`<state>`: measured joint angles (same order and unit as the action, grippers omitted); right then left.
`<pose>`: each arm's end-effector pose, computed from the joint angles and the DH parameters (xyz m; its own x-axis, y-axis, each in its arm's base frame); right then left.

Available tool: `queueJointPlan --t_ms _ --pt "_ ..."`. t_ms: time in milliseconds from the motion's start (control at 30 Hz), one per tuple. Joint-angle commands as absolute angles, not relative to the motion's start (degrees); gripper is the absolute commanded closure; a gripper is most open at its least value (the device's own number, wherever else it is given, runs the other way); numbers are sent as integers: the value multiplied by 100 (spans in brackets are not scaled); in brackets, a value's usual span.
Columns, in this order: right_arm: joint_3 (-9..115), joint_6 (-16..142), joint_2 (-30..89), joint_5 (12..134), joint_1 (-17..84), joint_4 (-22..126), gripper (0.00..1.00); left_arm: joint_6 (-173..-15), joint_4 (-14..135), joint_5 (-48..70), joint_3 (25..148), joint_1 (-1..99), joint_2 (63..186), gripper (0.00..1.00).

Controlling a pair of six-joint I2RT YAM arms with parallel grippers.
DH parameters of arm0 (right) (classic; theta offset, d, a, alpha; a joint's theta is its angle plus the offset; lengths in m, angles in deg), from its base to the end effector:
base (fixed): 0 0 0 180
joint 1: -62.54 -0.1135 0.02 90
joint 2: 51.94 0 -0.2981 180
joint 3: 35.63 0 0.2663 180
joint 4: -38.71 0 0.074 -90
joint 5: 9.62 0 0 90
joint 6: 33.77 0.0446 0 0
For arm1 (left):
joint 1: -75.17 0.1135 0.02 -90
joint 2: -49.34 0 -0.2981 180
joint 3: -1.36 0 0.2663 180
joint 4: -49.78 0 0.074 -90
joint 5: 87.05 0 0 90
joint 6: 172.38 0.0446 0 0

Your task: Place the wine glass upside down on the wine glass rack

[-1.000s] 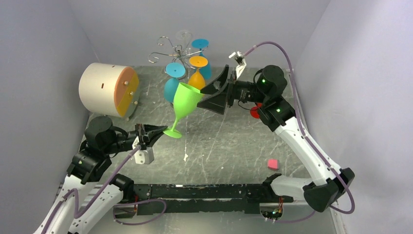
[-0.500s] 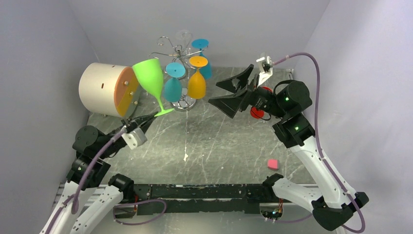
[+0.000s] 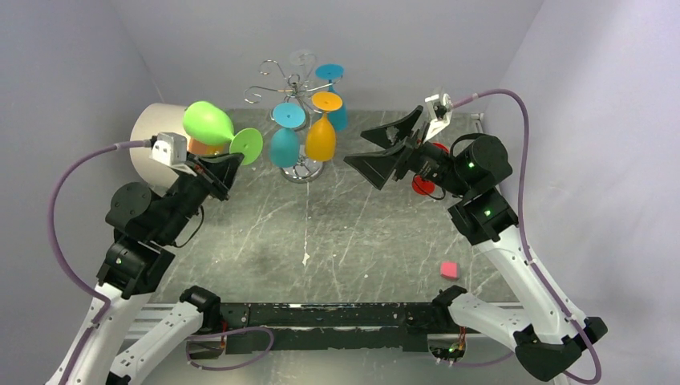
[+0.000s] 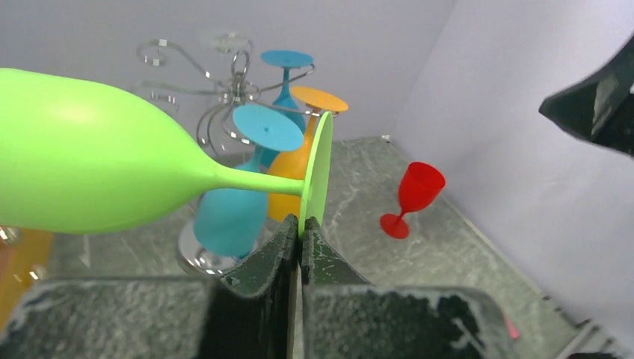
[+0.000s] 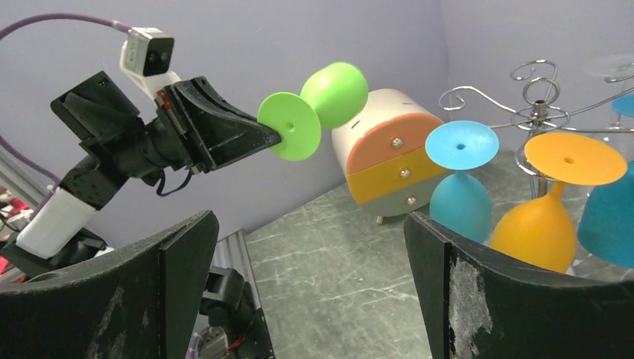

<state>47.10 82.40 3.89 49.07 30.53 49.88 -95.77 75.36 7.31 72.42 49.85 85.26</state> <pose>0.1556 0.1246 0.5110 -0.1805 0.3316 -0.9260 -0.8885 0.3489 0.2981 0.1009 -0.0515 0.4613 0.0316 -0.2704 -0.9622 0.5155 0.8292 -0.2161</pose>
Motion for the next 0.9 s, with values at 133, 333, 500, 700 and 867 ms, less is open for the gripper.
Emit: queueJointPlan --t_ms 133,333,500,700,867 --pt "4648 7978 227 5112 3030 5042 0 -11974 8201 17 7633 5003 8724 93" --pt "4617 7809 97 5267 3028 5200 0 -12876 8400 -254 7859 5003 8923 93" --pt "4571 7682 -30 5395 3028 5290 0 -13225 8486 -490 7998 5003 9194 93" --pt "4502 7637 -142 5454 3024 5318 0 -13326 8367 -420 8236 5033 9621 93" --pt "4506 7568 -186 5498 3025 5397 0 -13635 8046 326 8133 5758 9924 93"
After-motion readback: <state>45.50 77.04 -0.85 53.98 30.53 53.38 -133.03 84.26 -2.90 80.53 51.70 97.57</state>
